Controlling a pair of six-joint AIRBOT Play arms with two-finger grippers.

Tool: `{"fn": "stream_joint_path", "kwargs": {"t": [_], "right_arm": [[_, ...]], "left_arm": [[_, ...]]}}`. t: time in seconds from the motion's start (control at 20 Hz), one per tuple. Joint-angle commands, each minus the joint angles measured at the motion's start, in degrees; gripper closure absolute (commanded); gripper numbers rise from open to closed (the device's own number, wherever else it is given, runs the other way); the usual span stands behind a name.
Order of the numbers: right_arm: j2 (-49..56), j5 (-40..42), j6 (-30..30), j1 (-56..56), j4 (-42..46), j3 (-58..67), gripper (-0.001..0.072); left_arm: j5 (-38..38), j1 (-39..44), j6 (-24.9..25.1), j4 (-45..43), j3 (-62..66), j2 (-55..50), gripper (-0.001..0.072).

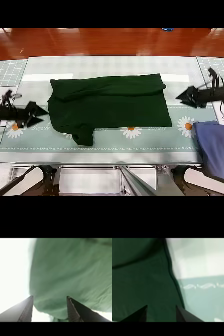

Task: Fold the shirts.

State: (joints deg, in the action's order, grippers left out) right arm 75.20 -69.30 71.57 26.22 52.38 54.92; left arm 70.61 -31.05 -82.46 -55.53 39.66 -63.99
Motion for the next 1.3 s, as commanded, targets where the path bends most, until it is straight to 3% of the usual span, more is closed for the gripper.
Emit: {"fn": "stream_joint_path", "kwargs": {"t": [0.0,0.2,0.6,0.95,1.0,1.05,1.1,1.25], "right_arm": [[-7.56,4.37,-5.33,3.67,-5.05,-14.05,0.0298],[-7.91,4.37,-6.14,2.84,-7.76,-14.82,0.0298],[-7.91,4.13,-6.32,2.84,-8.98,-14.82,0.0298],[-7.91,4.87,-6.25,2.84,-9.01,-14.82,0.0298],[-7.91,5.16,-5.95,2.84,-9.03,-14.82,0.0298],[-7.91,5.33,-5.77,2.84,-9.29,-14.82,0.0298],[-7.93,5.2,-5.75,2.91,-9.6,-14.82,0.0298],[-7.93,2.05,-5.75,7.82,-8.7,-14.75,0.0298]], "left_arm": [[-1.57,-3.17,2.1,5.01,-12.98,6.58,0.0199],[-1.51,0.33,1.2,4.61,-15.3,6.14,0.0199],[-6.75,15.63,-3.78,4.52,-15.58,5.51,0.0199],[-10.1,18.25,-4.7,4.59,-15.58,3.23,0.0214],[-10.05,19.61,-4.37,4.59,-15.58,2.12,0.0337],[-10.19,21.07,-3.19,4.61,-15.56,0.94,0.0595],[-10.23,21.92,-1.97,4.61,-15.43,0.2,0.0687],[-8.98,19.87,-0.68,4.57,-14.47,0.61,0.0686]]}}
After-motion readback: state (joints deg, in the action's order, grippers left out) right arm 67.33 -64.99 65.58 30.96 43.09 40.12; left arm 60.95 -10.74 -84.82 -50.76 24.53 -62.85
